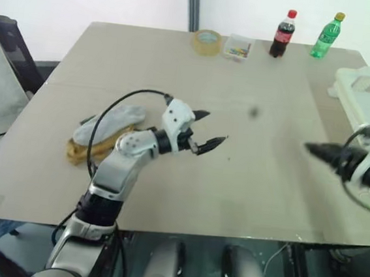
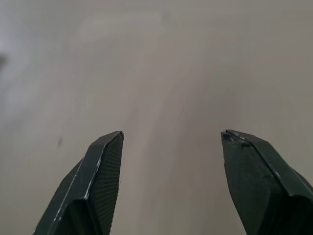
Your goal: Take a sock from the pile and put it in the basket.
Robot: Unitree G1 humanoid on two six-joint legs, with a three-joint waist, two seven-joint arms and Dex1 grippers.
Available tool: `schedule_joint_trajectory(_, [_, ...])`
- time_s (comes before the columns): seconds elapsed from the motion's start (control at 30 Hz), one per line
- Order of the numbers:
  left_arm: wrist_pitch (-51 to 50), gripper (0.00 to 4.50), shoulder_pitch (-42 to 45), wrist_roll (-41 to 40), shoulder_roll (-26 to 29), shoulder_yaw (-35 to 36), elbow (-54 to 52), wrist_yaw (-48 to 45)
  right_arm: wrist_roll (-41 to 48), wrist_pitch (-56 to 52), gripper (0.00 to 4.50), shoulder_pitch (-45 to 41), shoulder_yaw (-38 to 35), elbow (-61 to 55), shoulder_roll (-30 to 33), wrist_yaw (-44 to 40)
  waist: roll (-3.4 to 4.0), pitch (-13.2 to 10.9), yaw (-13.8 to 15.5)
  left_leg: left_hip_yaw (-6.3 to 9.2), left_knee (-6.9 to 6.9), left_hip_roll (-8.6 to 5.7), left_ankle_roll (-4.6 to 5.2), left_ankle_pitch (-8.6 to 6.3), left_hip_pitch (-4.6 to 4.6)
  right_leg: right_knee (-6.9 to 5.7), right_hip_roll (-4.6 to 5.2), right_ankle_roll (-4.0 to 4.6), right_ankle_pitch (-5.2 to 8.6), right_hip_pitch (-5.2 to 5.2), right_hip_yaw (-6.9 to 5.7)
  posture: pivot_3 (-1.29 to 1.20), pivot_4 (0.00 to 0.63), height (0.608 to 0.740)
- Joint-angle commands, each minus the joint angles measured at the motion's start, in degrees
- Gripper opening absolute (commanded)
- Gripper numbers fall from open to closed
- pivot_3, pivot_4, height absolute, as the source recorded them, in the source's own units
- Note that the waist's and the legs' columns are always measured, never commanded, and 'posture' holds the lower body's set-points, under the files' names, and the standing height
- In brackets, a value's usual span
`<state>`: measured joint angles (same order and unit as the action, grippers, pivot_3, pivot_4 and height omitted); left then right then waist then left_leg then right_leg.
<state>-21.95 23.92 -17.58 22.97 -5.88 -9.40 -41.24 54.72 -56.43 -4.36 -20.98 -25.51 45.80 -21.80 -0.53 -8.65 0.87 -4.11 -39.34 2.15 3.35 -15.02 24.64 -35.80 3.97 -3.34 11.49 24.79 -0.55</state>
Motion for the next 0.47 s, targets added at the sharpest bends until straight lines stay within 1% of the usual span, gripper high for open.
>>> schedule_joint_trajectory(0.03, [-2.28,4.50,-7.93,-1.97,1.81,4.72,-6.96,2.28,-15.33,25.42,3.23,12.36,5.65,0.00,-2.38,-16.35,-0.06,0.04,-0.15,0.00,0.00,0.00,0.01,-0.01,-0.04,0.01,0.00,0.00,0.00,-0.02,0.00,0.00,0.150,0.740])
schedule_joint_trajectory(0.07, [-2.75,4.50,-11.34,-2.09,2.36,5.49,-8.72,2.77,-19.11,32.75,3.23,16.39,6.36,2.11,-3.24,-20.52,-0.09,0.06,-0.17,-0.02,0.01,0.00,0.01,-0.01,-0.13,0.00,0.00,-0.01,0.01,-0.06,0.02,0.00,0.150,0.740])
schedule_joint_trajectory(0.13, [-2.62,4.50,-17.56,-1.12,3.91,6.37,-12.00,3.43,-20.35,39.15,3.23,20.54,4.88,5.01,-3.86,-27.07,-0.04,0.02,-0.22,-0.04,0.05,0.03,0.00,-0.01,-0.23,-0.02,-0.01,-0.03,0.04,-0.11,0.03,0.00,0.150,0.740])
schedule_joint_trajectory(0.2, [-2.73,4.50,-23.84,-2.30,5.15,8.27,-15.55,3.18,-18.93,40.83,3.23,21.76,2.25,8.33,-2.46,-32.81,-0.09,-0.06,-0.57,-0.19,0.04,0.04,0.00,-0.01,-0.31,-0.10,-0.01,0.05,0.07,-0.08,0.13,0.00,0.150,0.740])
schedule_joint_trajectory(0.23, [-2.52,4.50,-26.84,-2.76,5.62,9.07,-17.05,3.05,-18.96,41.90,3.23,21.92,1.01,10.21,-2.02,-34.36,-0.13,-0.09,-0.59,-0.27,0.02,0.08,-0.01,0.00,-0.43,-0.11,-0.01,0.17,0.14,-0.13,0.19,0.00,0.150,0.740])
schedule_joint_trajectory(0.33, [-1.45,4.50,-35.07,-3.13,6.47,11.19,-20.75,2.95,-18.56,44.74,3.23,22.62,-2.82,15.23,-1.68,-38.54,-0.25,-0.08,-0.71,-0.31,0.01,0.17,-0.08,-0.03,-1.17,-0.11,0.05,0.04,0.21,-0.74,0.19,0.00,0.150,0.740])
schedule_joint_trajectory(0.37, [-1.22,4.50,-36.86,-3.10,6.62,11.76,-21.65,3.17,-18.00,45.03,3.23,23.25,-4.00,16.16,-1.69,-40.03,-0.23,-0.07,-0.70,-0.31,0.03,0.19,-0.29,-0.16,-1.29,-0.10,0.10,0.04,0.22,-0.84,0.19,0.00,0.150,0.740])
schedule_joint_trajectory(0.47, [-1.33,4.50,-39.29,-3.60,6.49,13.64,-23.45,4.35,-16.84,45.35,3.23,25.30,-6.45,17.46,-1.79,-43.66,-0.19,-0.06,-0.08,-0.28,0.10,0.20,-0.35,-0.19,-1.30,-0.10,0.15,0.05,0.23,-0.81,0.16,0.00,0.150,0.740])
